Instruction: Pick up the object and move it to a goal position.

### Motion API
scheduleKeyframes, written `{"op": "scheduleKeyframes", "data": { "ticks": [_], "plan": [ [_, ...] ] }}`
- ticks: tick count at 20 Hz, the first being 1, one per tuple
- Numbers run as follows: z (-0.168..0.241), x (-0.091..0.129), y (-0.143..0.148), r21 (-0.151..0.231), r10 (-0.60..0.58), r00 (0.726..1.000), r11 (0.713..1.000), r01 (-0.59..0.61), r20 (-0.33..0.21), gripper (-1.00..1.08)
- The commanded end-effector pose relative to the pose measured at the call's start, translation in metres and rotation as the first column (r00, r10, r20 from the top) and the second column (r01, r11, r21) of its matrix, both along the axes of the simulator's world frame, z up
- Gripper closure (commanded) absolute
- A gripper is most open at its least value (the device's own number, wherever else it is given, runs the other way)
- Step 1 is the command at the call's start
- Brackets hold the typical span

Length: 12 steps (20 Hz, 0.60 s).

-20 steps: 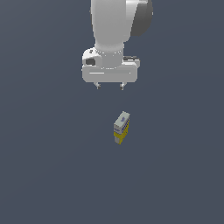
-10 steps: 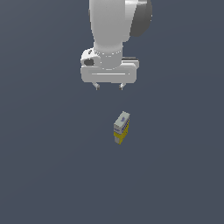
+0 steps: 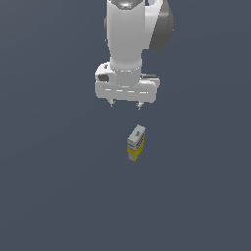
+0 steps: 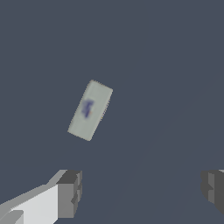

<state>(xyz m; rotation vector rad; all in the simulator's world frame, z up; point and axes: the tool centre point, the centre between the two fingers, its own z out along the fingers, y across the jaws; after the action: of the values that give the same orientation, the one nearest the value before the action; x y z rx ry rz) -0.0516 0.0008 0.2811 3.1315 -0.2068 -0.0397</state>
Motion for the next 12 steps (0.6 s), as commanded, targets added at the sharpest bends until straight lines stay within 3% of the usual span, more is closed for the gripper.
{"op": "scheduleKeyframes", "data": {
  "ticks": [1, 12],
  "plan": [
    [-0.008, 0.007, 0.005, -0.002, -0.042, 0.999, 0.999, 0.042, 0.003, -0.92],
    [-0.052, 0.04, 0.033, -0.003, -0.26, 0.965, 0.966, 0.26, 0.018, -0.92]
  ]
}}
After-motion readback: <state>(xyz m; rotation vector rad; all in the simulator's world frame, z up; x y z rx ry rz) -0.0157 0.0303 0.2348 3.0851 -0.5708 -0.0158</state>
